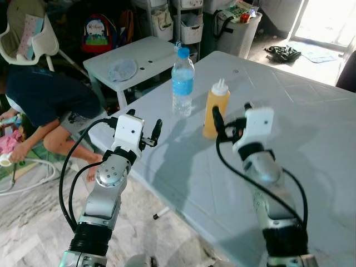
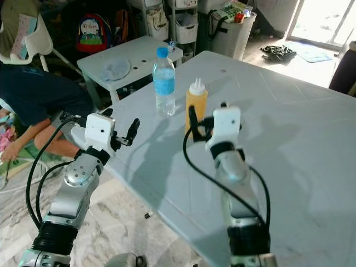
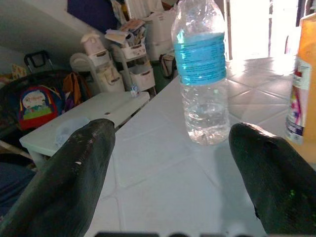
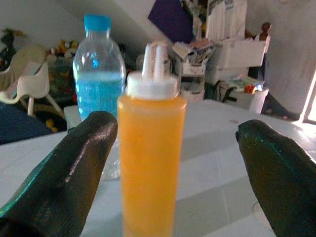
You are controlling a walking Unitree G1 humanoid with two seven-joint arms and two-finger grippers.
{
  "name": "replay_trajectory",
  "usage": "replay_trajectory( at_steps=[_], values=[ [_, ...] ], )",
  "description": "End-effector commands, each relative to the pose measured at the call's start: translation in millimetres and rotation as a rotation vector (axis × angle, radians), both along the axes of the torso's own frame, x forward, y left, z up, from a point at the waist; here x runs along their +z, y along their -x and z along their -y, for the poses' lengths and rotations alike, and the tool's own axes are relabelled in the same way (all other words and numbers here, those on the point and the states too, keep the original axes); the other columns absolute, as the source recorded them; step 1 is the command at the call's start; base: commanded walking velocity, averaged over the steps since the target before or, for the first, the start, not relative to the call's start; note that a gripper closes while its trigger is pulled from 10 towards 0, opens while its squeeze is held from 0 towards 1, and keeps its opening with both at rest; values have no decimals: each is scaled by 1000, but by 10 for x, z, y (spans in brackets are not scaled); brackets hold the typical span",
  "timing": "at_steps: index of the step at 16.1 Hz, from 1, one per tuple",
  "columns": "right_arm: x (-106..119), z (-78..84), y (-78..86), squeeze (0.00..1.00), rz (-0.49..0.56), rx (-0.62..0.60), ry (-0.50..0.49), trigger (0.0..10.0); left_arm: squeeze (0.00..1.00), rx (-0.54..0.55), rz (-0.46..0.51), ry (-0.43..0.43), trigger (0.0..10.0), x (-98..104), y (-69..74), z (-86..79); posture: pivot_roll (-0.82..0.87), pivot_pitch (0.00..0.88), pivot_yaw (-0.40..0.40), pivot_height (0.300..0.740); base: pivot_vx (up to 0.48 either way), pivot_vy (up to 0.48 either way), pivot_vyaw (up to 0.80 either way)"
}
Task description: Restocking fridge
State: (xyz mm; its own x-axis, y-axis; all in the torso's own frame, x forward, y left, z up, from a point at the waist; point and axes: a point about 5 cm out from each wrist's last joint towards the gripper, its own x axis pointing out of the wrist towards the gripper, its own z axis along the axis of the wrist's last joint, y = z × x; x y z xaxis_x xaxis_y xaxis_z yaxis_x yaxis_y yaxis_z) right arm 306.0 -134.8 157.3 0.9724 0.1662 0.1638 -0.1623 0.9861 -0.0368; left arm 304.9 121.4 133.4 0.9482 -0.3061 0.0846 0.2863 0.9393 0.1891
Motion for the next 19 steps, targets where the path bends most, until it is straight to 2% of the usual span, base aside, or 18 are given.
replay_trajectory(
  at_steps=[1, 6, 11, 17, 18, 19],
  values=[
    [-6, -3, -35, 0, -6, 18, -8, 10000, 0, 9, 5, -10, 10000, 10, -3, -27, 30, 29, 37, 740, 0, 0, 0],
    [5, -44, -161, 0, -20, 64, 2, 10000, 0, 5, 1, -24, 10000, 5, -3, -39, 38, 31, 43, 740, 0, 0, 0],
    [43, -158, -346, 0, -27, 117, 0, 10000, 0, 5, 3, -38, 10000, 18, -6, -45, 55, 39, 42, 740, 0, 0, 0],
    [78, -180, -601, 0, -77, 115, -4, 10000, 0, 4, 1, -49, 10000, 20, -6, -57, 64, 47, 46, 740, 0, 0, 0],
    [78, -191, -625, 0, -83, 119, -9, 6235, 0, 3, 1, -50, 10000, 21, -6, -57, 65, 47, 46, 740, 0, 0, 0],
    [83, -208, -643, 0, -86, 129, -22, 0, 0, 3, 1, -51, 10000, 21, -6, -57, 66, 48, 47, 740, 0, 0, 0]
  ],
)
